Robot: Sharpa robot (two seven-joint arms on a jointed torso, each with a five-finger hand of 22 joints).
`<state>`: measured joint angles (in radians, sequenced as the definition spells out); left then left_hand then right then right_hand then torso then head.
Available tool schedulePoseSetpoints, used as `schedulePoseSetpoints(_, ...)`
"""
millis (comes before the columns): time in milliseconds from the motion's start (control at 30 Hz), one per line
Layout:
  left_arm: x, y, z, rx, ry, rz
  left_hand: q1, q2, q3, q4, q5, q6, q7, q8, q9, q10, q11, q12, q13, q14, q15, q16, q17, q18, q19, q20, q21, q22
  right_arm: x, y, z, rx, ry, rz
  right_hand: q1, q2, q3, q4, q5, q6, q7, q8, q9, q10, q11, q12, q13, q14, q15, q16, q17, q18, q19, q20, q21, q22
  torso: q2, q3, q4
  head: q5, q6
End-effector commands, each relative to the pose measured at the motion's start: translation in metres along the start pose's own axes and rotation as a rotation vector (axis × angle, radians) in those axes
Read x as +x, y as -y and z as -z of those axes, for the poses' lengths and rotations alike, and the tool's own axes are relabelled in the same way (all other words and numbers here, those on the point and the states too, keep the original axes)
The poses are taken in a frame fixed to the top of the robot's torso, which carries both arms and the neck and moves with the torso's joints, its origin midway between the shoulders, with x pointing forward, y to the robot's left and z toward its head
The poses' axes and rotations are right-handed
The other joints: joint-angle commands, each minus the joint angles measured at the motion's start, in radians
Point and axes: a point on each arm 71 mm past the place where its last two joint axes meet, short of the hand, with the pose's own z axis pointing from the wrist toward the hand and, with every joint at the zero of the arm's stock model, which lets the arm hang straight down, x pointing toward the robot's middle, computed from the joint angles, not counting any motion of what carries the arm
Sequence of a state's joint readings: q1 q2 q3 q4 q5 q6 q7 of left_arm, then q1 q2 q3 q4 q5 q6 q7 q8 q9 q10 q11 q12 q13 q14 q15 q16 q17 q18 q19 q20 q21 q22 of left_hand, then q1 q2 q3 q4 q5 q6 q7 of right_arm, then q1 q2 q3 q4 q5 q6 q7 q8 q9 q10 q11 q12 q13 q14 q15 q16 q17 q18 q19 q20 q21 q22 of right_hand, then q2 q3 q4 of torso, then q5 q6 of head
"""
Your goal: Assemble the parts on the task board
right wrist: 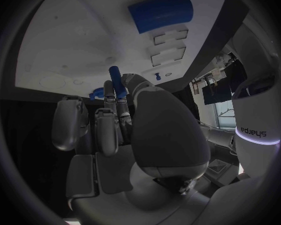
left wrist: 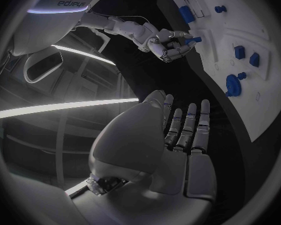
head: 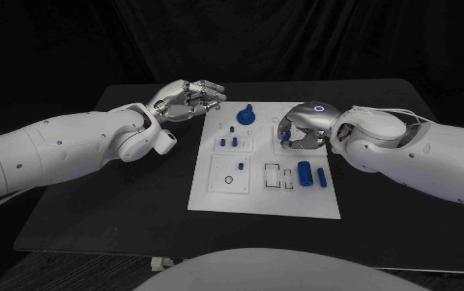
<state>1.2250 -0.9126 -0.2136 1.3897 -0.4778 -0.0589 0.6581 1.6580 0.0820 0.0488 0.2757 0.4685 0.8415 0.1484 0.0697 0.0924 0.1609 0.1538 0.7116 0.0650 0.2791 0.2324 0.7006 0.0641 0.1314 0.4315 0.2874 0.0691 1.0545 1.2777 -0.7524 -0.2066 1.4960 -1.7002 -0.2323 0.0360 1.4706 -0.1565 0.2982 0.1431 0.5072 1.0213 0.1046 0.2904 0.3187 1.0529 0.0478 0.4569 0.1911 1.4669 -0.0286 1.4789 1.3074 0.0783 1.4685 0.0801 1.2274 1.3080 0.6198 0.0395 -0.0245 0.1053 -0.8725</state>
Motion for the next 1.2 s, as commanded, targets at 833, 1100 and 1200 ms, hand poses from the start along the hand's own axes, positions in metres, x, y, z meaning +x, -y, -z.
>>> schedulePoseSetpoints(833, -0.004, 0.000, 0.005, 0.010, 0.028, -0.006, 0.016, -0.002, 0.011, -0.001, 0.011, 0.005, 0.007, 0.007, 0.002, 0.002, 0.010, 0.011, 0.000, 0.005, -0.002, 0.007, 0.000, -0.010, -0.001, -0.002, 0.005, 0.000, -0.021, -0.113, -0.039, -0.223, -0.080, -0.015, 0.012, -0.001, 0.030, -0.021, -0.027, -0.051, 0.019, -0.007, 0.006, 0.008, 0.008, -0.013, 0.006, 0.042, 0.008, -0.018, 0.034, -0.005, -0.010, 0.001, -0.011, 0.164, 0.000, -0.0004, 0.0007, 0.036, 0.000)
schedulePoseSetpoints(1100, -0.010, -0.001, 0.007, 0.001, 0.049, -0.022, 0.017, -0.003, 0.010, -0.001, 0.012, 0.006, 0.009, 0.007, 0.002, 0.003, 0.012, 0.012, 0.000, 0.006, -0.003, 0.007, 0.000, -0.009, -0.001, -0.002, 0.005, 0.000, -0.003, -0.133, -0.049, -0.258, -0.138, -0.019, 0.014, -0.001, 0.035, -0.025, -0.028, -0.058, 0.021, -0.009, 0.006, 0.007, 0.010, -0.015, 0.006, 0.040, 0.010, -0.020, 0.030, -0.003, -0.014, 0.003, -0.022, 0.161, 0.000, 0.0001, 0.0003, 0.058, 0.000)
schedulePoseSetpoints(1200, -0.012, -0.003, 0.007, -0.001, 0.053, -0.026, 0.017, -0.003, 0.010, -0.001, 0.012, 0.006, 0.009, 0.007, 0.002, 0.003, 0.012, 0.012, 0.000, 0.006, -0.003, 0.007, 0.000, -0.009, -0.001, -0.002, 0.005, 0.000, 0.006, -0.141, -0.053, -0.275, -0.154, -0.017, 0.015, 0.000, 0.037, -0.026, -0.029, -0.059, 0.022, -0.010, 0.006, 0.006, 0.011, -0.016, 0.007, 0.039, 0.011, -0.021, 0.028, -0.002, -0.015, 0.003, -0.024, 0.160, 0.000, 0.0001, 0.0004, 0.068, 0.000)
